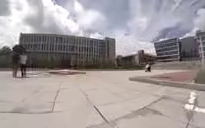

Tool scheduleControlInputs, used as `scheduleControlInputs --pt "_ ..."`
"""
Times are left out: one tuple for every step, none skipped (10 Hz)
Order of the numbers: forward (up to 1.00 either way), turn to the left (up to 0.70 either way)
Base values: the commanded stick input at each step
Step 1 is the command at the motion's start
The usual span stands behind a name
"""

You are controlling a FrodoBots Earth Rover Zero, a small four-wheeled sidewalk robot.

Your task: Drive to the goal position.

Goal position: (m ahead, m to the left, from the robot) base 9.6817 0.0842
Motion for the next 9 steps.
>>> scheduleControlInputs --pt "0.7 0.0" --pt "0.7 0.0" --pt "0.7 0.0" --pt "0.7 0.0" --pt "0.7 0.0" --pt "0.7 0.0" --pt "0.7 0.0" --pt "0.7 0.0" --pt "0.7 0.0"
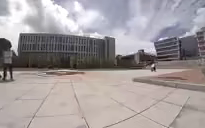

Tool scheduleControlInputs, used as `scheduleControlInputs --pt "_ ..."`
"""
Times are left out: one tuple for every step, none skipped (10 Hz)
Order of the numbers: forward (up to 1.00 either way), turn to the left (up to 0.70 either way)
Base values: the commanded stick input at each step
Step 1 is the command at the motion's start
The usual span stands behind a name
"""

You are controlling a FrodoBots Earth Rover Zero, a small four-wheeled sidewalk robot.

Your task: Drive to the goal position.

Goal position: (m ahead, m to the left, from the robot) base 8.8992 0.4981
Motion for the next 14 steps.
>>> scheduleControlInputs --pt "0.7 0.0" --pt "0.7 0.0" --pt "0.7 0.0" --pt "0.7 0.0" --pt "0.7 0.0" --pt "0.7 0.0" --pt "0.7 0.0" --pt "0.7 0.0" --pt "0.7 0.0" --pt "0.7 0.0" --pt "0.7 0.0" --pt "0.7 0.0" --pt "0.7 0.0" --pt "0.7 0.0"
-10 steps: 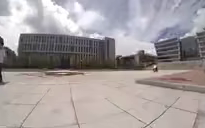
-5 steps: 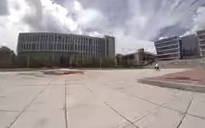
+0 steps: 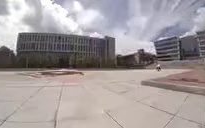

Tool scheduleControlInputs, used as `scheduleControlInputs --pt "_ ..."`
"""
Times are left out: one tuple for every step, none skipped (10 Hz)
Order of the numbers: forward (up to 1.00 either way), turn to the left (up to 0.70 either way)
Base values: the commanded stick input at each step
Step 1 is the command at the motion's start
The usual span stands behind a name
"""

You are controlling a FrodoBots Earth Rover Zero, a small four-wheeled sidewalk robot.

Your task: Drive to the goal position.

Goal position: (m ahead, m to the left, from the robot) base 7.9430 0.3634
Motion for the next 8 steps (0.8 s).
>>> scheduleControlInputs --pt "0.7 0.0" --pt "0.7 0.0" --pt "0.7 0.0" --pt "0.7 0.0" --pt "0.7 0.0" --pt "0.7 0.0" --pt "0.7 0.0" --pt "0.7 0.0"
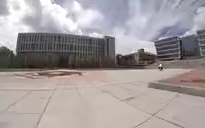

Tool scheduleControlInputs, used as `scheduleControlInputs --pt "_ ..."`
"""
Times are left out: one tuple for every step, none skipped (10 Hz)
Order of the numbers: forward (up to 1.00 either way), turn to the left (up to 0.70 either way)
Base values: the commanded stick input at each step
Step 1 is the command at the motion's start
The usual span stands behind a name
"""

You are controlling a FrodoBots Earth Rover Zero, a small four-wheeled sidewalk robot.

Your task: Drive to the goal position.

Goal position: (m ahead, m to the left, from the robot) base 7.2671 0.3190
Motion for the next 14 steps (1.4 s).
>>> scheduleControlInputs --pt "0.7 0.0" --pt "0.7 0.0" --pt "0.7 0.0" --pt "0.7 0.0" --pt "0.7 0.0" --pt "0.7 0.0" --pt "0.7 0.0" --pt "0.7 0.0" --pt "0.7 0.0" --pt "0.7 0.0" --pt "0.7 0.0" --pt "0.7 0.0" --pt "0.7 0.0" --pt "0.7 0.0"
